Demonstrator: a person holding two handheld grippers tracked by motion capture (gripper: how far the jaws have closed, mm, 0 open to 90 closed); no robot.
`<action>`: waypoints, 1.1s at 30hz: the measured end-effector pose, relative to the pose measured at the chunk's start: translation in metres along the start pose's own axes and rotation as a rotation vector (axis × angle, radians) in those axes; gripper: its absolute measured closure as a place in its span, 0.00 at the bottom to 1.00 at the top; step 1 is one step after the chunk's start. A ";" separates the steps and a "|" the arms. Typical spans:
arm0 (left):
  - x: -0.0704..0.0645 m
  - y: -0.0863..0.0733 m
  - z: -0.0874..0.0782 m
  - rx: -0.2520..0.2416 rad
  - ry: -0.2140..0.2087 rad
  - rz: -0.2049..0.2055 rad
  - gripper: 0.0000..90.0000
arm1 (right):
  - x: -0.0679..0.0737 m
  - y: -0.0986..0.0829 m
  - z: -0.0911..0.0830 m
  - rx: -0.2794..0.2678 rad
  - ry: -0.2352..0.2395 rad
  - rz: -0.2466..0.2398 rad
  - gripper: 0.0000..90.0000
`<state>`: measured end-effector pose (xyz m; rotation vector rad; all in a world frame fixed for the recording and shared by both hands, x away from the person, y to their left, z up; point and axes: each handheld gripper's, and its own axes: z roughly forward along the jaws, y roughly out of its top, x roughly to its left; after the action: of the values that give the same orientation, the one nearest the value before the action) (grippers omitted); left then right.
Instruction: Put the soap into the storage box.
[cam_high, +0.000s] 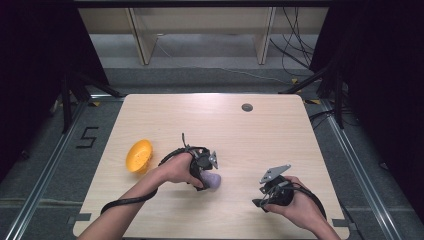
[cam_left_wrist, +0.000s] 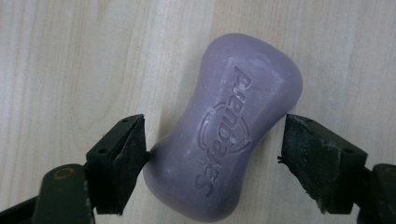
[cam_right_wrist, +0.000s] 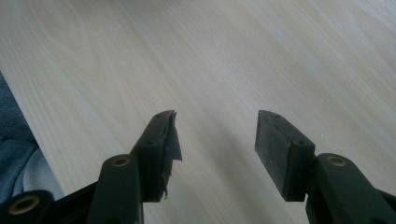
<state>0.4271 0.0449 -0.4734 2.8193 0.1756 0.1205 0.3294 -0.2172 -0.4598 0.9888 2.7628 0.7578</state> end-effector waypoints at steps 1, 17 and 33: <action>0.000 0.000 0.001 0.000 0.000 -0.003 0.24 | 0.000 0.000 0.000 -0.001 0.002 -0.007 0.53; 0.000 -0.001 -0.001 0.058 -0.029 -0.019 0.41 | 0.000 0.000 0.001 0.001 0.001 -0.007 0.53; -0.002 0.008 0.010 0.061 -0.059 0.024 0.39 | 0.001 0.000 0.001 0.015 0.012 0.003 0.53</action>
<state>0.4265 0.0345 -0.4802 2.8826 0.1349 0.0375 0.3288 -0.2160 -0.4609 0.9944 2.7819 0.7479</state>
